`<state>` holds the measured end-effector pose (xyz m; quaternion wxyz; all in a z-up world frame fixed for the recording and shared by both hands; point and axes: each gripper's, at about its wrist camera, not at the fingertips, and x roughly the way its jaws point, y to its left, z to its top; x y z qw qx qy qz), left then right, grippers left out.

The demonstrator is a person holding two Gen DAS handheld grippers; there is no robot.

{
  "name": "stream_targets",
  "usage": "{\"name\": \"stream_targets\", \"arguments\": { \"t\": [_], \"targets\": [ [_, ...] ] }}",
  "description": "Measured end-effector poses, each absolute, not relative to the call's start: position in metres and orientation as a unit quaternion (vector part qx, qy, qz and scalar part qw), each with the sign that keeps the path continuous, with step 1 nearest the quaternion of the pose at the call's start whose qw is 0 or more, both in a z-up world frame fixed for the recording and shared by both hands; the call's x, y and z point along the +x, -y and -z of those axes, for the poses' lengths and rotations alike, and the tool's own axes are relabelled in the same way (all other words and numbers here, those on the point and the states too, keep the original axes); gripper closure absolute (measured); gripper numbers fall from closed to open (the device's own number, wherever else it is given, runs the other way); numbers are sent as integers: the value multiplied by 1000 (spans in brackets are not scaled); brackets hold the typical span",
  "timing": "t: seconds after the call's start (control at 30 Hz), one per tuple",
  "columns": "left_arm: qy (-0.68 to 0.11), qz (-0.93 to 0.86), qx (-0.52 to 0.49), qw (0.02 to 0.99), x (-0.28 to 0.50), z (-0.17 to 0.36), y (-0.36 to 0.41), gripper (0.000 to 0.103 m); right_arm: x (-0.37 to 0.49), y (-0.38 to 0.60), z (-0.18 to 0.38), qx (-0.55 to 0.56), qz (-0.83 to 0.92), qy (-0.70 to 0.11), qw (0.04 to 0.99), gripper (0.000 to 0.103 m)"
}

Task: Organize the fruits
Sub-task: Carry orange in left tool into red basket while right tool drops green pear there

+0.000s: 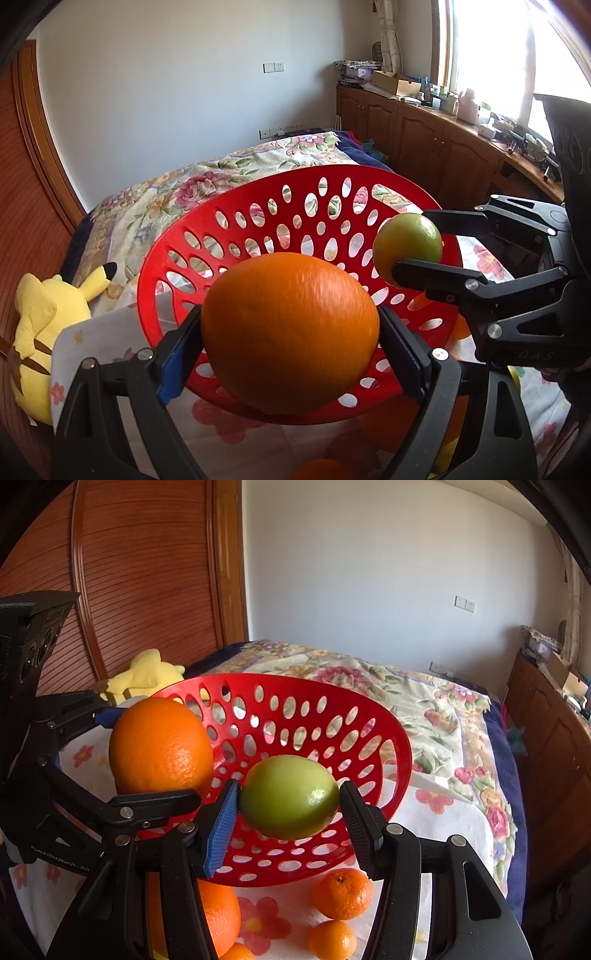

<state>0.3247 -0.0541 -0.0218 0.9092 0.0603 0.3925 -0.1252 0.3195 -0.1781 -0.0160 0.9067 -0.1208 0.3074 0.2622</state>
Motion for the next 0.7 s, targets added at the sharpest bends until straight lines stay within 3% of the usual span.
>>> {"name": "stream_targets", "arguments": {
  "t": [0.7],
  "targets": [
    [-323, 126, 43, 937, 286, -11, 43, 14, 322, 165, 28, -127, -269, -323, 898, 48]
  ]
}}
